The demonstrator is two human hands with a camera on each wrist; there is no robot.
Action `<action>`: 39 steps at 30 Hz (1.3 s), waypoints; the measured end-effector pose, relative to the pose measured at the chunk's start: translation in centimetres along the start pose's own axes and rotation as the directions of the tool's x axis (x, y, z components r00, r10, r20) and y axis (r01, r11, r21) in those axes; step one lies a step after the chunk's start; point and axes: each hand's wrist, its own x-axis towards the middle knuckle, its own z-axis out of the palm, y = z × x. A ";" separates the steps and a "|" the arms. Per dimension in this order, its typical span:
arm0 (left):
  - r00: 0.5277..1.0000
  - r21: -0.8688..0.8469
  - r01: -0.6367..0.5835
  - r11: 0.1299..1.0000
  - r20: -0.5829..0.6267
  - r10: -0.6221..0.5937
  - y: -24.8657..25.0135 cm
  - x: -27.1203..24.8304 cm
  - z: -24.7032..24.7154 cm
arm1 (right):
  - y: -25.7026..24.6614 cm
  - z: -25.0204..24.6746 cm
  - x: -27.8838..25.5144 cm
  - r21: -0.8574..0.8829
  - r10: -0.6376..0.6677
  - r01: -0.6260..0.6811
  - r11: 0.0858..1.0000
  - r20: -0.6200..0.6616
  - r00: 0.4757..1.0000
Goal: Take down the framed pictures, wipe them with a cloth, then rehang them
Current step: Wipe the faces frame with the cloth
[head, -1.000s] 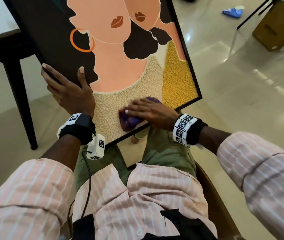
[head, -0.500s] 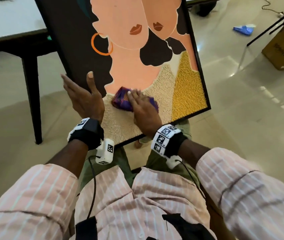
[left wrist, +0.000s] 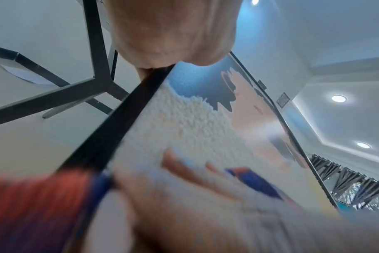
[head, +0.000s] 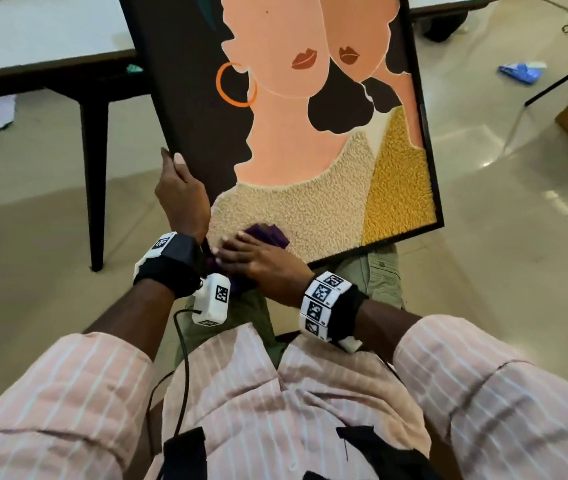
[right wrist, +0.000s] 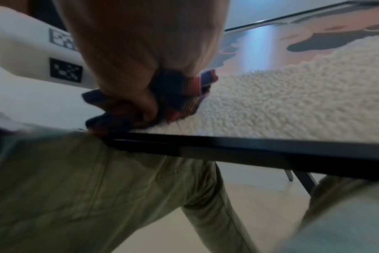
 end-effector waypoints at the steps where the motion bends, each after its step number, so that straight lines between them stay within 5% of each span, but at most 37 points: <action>1: 1.000 0.028 -0.019 0.999 -0.007 0.019 0.3 -0.1 0.0 | 0.0 -0.1 -0.6 0.016 -0.046 0.045 0.999 0.047 0.998; 7: 0.988 0.125 -0.150 0.981 -0.001 0.151 0.9 -0.5 -1.0 | 0.9 -3.4 -1.9 -0.014 -0.074 0.081 0.997 0.271 0.960; 10: 0.983 0.120 -0.178 0.977 -0.012 0.181 0.5 0.2 -1.2 | 1.8 -4.9 -2.6 0.129 0.054 -0.061 0.990 0.059 0.997; 12: 0.981 0.104 -0.194 0.975 -0.006 0.196 -0.3 0.6 -1.3 | 2.5 -6.4 -2.8 0.256 0.262 -0.206 0.944 -0.207 0.943; 14: 0.974 0.085 -0.227 0.970 0.004 0.227 -0.7 0.7 -1.5 | 3.8 -9.1 -2.5 0.401 0.464 -0.296 0.867 -0.433 0.773; 16: 0.973 0.109 -0.225 0.968 -0.017 0.229 -0.3 0.6 -1.6 | 6.2 -11.9 -2.4 0.529 0.640 -0.373 0.762 -0.530 0.556; 20: 0.929 0.359 -0.112 0.927 -0.294 0.226 3.6 1.5 -1.4 | 12.2 -16.9 -3.3 0.801 0.877 -0.358 0.479 -0.456 0.152; 23: 0.853 0.340 -0.377 0.862 -0.236 0.466 8.9 4.8 0.1 | 16.5 -20.3 -3.8 0.898 0.923 -0.310 0.312 -0.364 -0.125; 25: 0.770 0.347 -0.576 0.740 -0.073 0.634 13.8 7.9 2.9 | 19.1 -22.6 -3.8 0.925 0.923 -0.279 0.257 -0.320 -0.213; 28: 0.629 0.392 -0.748 0.535 0.162 0.761 22.0 13.1 8.2 | 22.4 -25.6 -3.1 0.894 0.888 -0.341 0.289 -0.383 -0.253; 30: 0.578 0.427 -0.791 0.437 0.290 0.763 27.2 16.5 11.6 | 24.3 -27.5 -2.6 0.841 0.840 -0.427 0.331 -0.469 -0.273; 34: 0.685 0.550 -0.716 0.429 0.438 0.582 33.4 21.4 16.6 | 27.3 -30.5 -1.3 0.682 0.749 -0.624 0.381 -0.623 -0.224; 37: 0.792 0.540 -0.608 0.582 0.456 0.405 35.2 23.7 18.4 | 29.5 -32.6 0.2 0.576 0.725 -0.714 0.397 -0.674 -0.141; 39: 0.808 0.460 -0.581 0.671 0.426 0.407 35.4 24.4 18.5 | 30.7 -33.8 1.2 0.552 0.728 -0.740 0.383 -0.673 -0.126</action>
